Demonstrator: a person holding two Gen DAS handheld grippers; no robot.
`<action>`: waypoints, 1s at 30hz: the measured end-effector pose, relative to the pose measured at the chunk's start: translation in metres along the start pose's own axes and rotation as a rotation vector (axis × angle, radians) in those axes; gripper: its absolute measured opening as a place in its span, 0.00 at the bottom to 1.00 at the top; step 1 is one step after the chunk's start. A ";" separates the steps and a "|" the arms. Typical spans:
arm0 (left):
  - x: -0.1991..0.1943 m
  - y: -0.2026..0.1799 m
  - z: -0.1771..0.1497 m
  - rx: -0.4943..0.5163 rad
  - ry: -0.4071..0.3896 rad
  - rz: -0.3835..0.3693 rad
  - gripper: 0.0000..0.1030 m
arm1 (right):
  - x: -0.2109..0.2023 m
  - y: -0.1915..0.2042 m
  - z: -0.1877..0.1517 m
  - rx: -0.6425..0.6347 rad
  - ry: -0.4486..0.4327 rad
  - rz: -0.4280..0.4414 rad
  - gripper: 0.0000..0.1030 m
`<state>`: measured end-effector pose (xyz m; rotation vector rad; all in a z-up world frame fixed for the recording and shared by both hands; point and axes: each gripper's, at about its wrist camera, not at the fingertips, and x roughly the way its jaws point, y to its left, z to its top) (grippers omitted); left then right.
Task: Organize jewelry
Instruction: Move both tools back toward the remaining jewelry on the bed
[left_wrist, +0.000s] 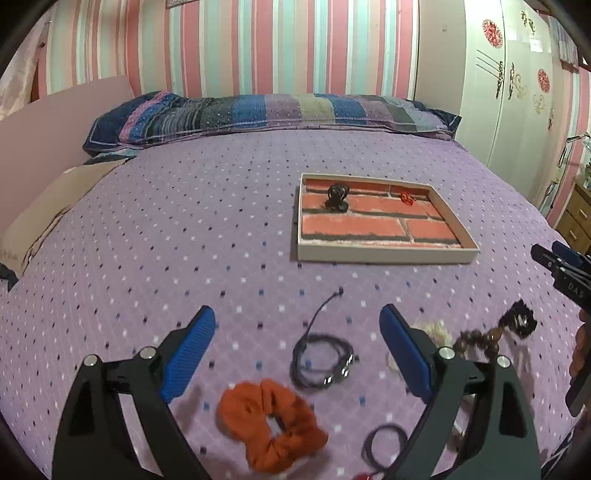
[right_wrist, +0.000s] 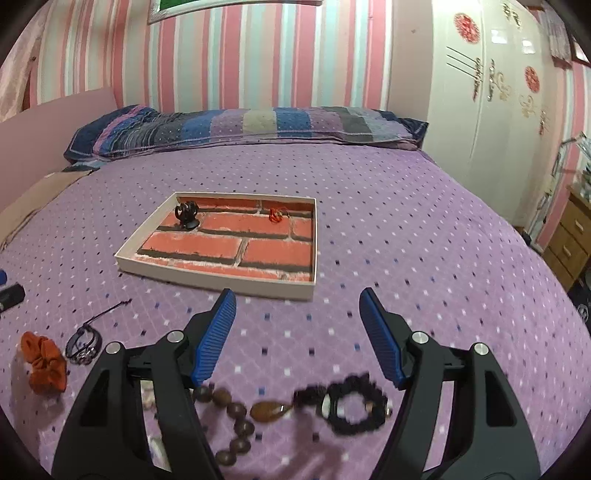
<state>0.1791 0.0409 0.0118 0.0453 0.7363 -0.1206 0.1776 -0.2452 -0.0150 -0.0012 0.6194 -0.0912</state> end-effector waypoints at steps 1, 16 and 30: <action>-0.002 0.001 -0.005 -0.006 0.000 0.006 0.86 | -0.005 -0.001 -0.005 0.013 -0.005 -0.002 0.67; -0.015 0.002 -0.072 -0.072 0.076 -0.032 0.86 | -0.049 0.016 -0.084 0.005 0.044 0.002 0.67; -0.022 0.026 -0.102 -0.099 0.085 0.003 0.86 | -0.056 0.042 -0.131 -0.014 0.115 0.032 0.67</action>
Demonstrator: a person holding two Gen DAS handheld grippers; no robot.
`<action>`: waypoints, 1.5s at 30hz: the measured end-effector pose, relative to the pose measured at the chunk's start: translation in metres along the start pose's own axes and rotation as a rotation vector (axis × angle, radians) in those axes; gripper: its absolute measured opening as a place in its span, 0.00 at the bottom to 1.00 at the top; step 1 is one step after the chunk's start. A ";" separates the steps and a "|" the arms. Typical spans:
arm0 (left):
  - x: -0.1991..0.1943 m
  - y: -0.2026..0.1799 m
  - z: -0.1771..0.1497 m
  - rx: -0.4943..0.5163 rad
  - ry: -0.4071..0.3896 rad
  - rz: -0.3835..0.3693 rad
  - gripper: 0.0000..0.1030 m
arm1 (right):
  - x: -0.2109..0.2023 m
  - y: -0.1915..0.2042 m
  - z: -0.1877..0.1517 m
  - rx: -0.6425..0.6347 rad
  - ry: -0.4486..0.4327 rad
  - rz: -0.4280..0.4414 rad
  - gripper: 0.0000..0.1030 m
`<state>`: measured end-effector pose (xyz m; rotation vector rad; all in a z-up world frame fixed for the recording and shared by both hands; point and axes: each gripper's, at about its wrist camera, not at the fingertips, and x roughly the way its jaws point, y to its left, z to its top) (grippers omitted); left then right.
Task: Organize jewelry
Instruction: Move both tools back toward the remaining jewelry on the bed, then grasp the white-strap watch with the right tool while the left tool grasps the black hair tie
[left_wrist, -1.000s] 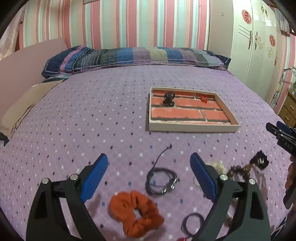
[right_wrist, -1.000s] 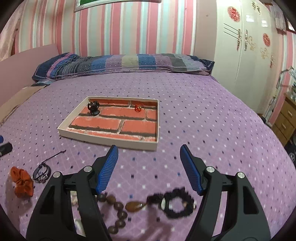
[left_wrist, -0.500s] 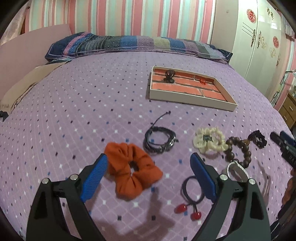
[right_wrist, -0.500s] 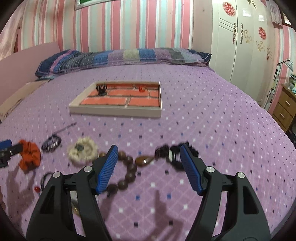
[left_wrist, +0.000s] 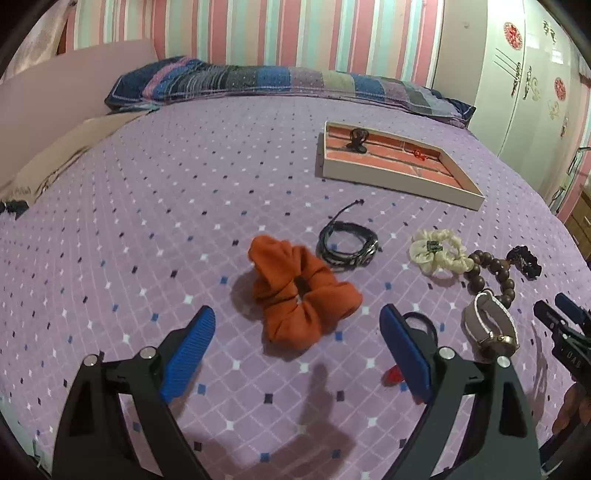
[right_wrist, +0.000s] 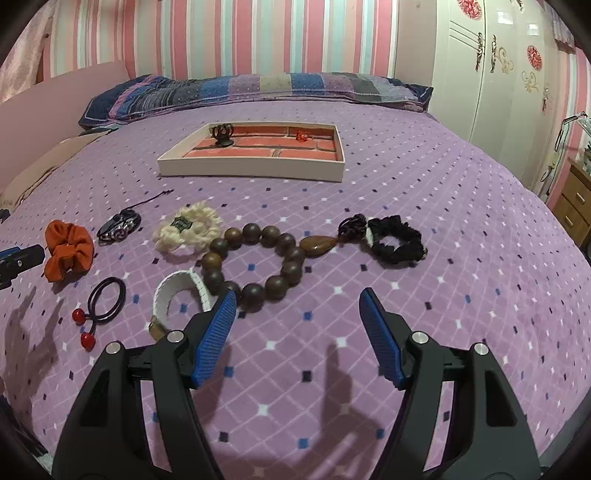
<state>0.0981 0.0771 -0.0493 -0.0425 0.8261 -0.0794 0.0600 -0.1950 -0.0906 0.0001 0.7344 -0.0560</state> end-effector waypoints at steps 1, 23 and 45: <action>0.001 0.002 -0.001 -0.004 0.005 -0.003 0.86 | 0.000 0.002 -0.001 0.000 0.004 0.003 0.67; 0.015 -0.024 -0.015 0.035 0.047 -0.061 0.86 | 0.007 -0.010 0.001 0.045 0.003 -0.003 0.67; 0.057 -0.059 -0.024 0.120 0.159 -0.084 0.81 | 0.034 0.027 -0.007 0.035 0.113 0.076 0.51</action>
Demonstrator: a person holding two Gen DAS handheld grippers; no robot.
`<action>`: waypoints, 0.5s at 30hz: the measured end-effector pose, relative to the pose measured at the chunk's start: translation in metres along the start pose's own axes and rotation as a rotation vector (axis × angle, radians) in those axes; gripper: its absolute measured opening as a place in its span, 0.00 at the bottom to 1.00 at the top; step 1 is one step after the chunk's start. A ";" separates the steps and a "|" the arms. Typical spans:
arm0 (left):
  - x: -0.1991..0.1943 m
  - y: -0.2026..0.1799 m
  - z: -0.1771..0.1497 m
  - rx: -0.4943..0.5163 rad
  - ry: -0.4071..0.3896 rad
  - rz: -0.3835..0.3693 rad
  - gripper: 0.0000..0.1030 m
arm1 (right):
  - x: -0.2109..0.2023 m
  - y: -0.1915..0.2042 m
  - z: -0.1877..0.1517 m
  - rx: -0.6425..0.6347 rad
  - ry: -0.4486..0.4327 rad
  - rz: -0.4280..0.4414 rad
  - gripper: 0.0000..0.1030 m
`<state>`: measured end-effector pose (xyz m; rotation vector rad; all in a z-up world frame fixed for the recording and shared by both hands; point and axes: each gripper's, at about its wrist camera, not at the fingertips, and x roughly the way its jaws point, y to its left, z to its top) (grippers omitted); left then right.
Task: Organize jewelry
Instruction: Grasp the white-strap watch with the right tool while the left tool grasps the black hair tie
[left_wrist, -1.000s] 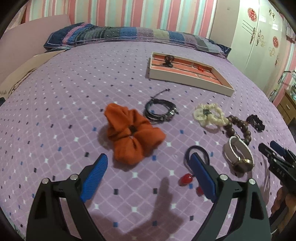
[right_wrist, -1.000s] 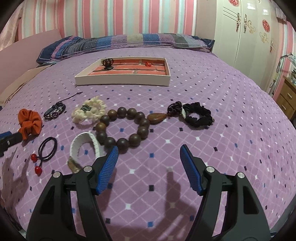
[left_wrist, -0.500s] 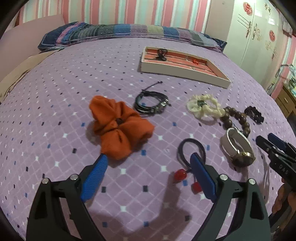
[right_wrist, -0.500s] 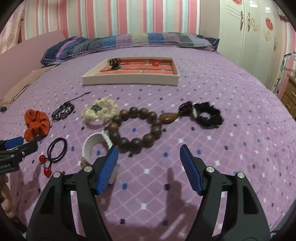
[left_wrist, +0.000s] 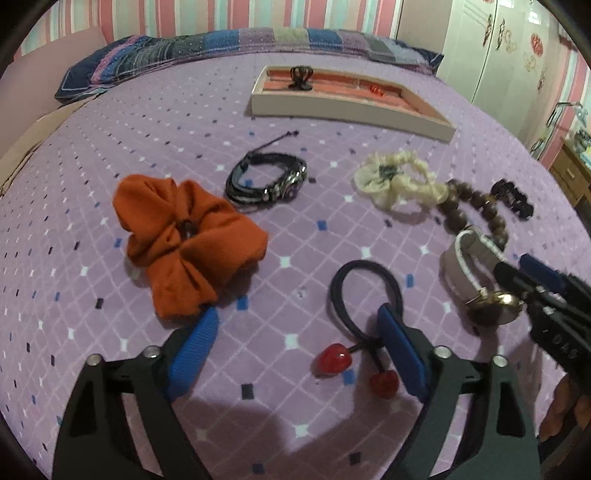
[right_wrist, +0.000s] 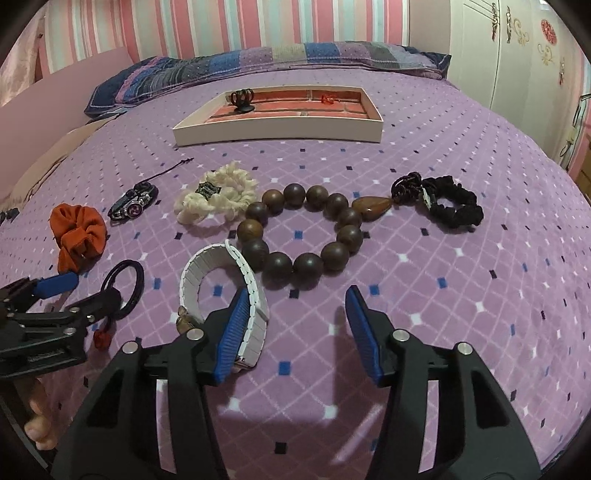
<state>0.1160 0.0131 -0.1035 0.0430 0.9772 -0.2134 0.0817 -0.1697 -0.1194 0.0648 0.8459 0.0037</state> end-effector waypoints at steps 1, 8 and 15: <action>0.002 0.000 0.000 0.000 -0.001 0.002 0.80 | 0.001 0.000 -0.001 0.003 0.002 0.004 0.50; 0.000 0.006 0.002 -0.010 -0.026 0.016 0.52 | 0.006 0.000 -0.002 0.009 0.020 0.035 0.30; -0.003 0.011 0.001 -0.026 -0.030 0.000 0.22 | 0.006 0.002 -0.004 -0.002 0.026 0.060 0.09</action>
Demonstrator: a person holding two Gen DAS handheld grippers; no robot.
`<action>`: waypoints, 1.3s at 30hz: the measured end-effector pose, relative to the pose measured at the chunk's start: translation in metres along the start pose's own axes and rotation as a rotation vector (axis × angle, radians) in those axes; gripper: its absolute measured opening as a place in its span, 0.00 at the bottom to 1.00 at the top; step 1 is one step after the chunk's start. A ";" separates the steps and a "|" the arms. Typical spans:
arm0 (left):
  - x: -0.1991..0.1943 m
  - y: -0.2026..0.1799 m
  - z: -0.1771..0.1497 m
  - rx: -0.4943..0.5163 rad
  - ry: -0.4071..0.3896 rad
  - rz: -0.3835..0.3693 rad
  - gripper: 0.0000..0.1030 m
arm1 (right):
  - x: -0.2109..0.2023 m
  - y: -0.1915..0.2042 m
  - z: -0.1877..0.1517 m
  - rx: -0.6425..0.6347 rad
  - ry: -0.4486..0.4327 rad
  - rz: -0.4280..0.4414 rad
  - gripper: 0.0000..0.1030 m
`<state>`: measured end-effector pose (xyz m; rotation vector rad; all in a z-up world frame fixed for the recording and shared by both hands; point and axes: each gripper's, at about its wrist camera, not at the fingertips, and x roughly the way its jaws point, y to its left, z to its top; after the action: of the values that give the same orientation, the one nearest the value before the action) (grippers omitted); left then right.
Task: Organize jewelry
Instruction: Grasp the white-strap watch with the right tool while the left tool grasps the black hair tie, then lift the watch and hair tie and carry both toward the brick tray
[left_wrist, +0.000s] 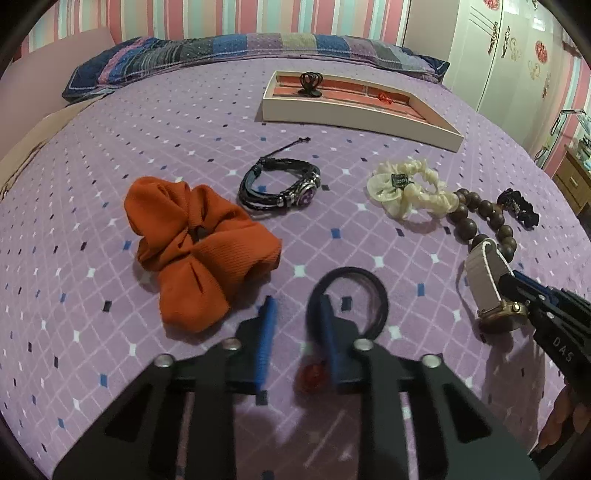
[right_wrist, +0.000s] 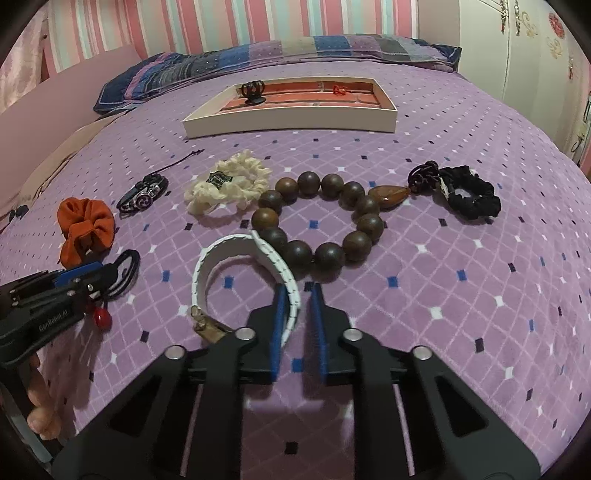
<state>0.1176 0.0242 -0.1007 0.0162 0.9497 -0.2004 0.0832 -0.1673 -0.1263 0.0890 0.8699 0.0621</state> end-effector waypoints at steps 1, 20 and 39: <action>0.000 0.000 0.000 -0.002 -0.001 -0.001 0.21 | 0.000 0.001 0.000 -0.003 0.000 0.002 0.09; -0.014 -0.008 -0.002 0.025 -0.032 -0.003 0.06 | -0.014 0.004 -0.001 -0.036 -0.053 0.017 0.07; -0.024 -0.028 0.055 0.015 -0.106 -0.024 0.04 | -0.024 -0.031 0.051 0.012 -0.131 -0.005 0.07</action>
<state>0.1435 -0.0048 -0.0465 0.0084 0.8431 -0.2283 0.1071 -0.2034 -0.0781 0.1008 0.7397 0.0455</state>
